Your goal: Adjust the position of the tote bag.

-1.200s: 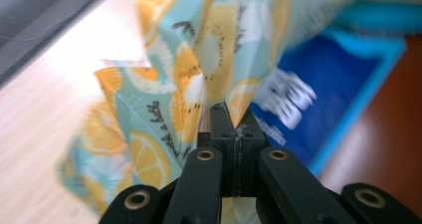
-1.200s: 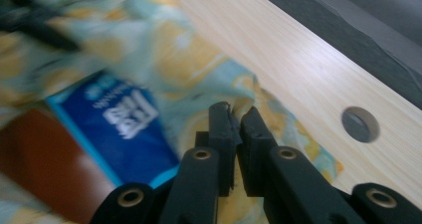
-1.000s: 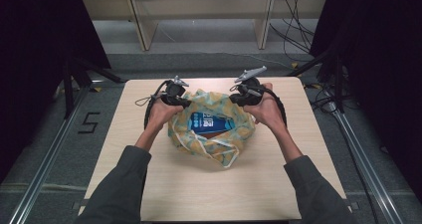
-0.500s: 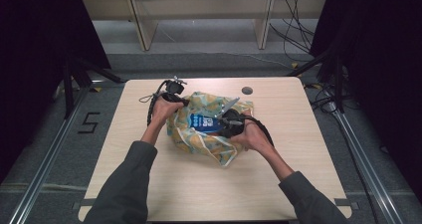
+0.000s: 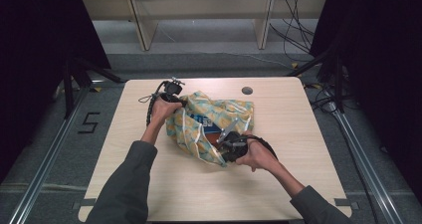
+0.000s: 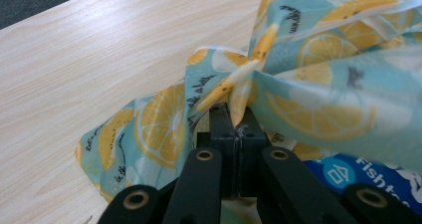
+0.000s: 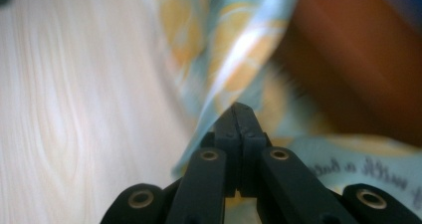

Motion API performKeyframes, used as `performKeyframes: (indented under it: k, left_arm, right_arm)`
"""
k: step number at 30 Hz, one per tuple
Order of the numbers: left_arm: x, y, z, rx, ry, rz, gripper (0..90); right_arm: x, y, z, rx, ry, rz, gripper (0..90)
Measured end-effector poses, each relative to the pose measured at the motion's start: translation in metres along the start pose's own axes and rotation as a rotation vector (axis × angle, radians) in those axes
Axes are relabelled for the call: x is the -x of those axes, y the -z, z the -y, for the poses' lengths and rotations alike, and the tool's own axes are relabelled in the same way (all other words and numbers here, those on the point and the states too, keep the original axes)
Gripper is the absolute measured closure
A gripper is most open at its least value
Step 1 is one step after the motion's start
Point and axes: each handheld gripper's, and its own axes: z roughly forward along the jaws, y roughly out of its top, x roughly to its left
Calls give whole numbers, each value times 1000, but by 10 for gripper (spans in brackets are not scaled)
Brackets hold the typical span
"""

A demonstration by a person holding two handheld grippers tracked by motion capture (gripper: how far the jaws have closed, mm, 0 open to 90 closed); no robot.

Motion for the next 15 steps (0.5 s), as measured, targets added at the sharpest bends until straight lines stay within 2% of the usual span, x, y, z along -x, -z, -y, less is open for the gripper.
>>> performKeyframes:
  k: [1, 4, 5, 6, 8, 9, 10, 11, 12, 13, 15]
  left_arm:
    - [1, 1, 0, 1, -5, 0, 876]
    - [9, 10, -2, 2, -58, 3, 858]
    - [12, 14, -4, 15, -66, 14, 859]
    - [14, 16, -5, 20, -65, 19, 860]
    - [17, 20, -7, 19, -82, 23, 860]
    - [18, 21, -6, 22, -82, 20, 861]
    - [18, 22, -6, 17, -90, 29, 860]
    - [18, 23, -6, 14, -89, 29, 852]
    - [18, 23, -5, 24, -84, 23, 852]
    - [17, 23, -4, 24, -81, 29, 850]
    - [18, 24, -3, 25, -83, 41, 847]
  right_arm:
    - [2, 10, -5, 45, 1, 14, 900]
    - [10, 35, -19, 151, -31, 55, 900]
    - [16, 39, -26, 184, -3, 119, 900]
    - [22, 41, -34, 183, -11, 158, 900]
    - [32, 35, -44, 174, -28, 181, 900]
    - [38, 33, -48, 152, -9, 196, 900]
    - [42, 28, -52, 141, -43, 204, 900]
    - [56, 22, -57, 150, -56, 247, 900]
    - [56, 22, -57, 150, -56, 247, 900]
    - [64, 21, -58, 169, -87, 273, 900]
    - [82, 24, -56, 164, -138, 315, 900]
